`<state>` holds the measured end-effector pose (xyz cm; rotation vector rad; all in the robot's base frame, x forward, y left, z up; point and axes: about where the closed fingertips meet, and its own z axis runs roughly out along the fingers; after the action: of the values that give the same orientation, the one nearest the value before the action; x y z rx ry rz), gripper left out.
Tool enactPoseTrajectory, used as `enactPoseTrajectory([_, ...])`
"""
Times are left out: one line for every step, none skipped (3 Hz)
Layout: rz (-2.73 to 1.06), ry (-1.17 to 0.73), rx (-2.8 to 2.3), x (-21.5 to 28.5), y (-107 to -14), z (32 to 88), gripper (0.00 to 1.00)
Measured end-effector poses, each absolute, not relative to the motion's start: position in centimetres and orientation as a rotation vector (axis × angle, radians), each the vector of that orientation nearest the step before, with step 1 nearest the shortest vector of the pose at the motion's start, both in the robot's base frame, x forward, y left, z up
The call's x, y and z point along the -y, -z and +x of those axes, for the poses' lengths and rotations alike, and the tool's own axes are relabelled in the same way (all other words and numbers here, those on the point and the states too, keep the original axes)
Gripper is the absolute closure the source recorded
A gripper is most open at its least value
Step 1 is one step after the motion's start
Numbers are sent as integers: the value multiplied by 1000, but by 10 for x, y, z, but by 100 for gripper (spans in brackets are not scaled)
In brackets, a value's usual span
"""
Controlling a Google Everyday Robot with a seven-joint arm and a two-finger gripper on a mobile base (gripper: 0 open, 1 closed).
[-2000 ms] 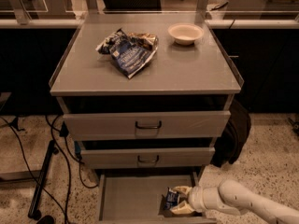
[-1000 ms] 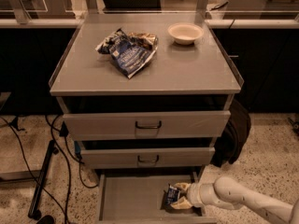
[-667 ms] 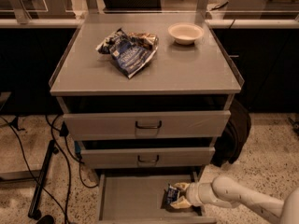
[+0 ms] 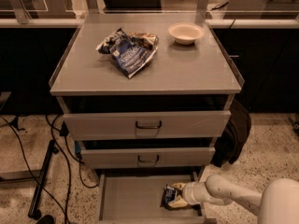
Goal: Place rxbar blueberry into bottom drawer
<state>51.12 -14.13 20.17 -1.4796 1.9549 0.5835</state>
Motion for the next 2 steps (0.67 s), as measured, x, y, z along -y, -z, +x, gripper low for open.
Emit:
enactPoseTrajectory([-1495,-597,-1966,135,-177,518,100])
enactPoseTrajectory([-1519,-631,-1971,124,-154,521,100])
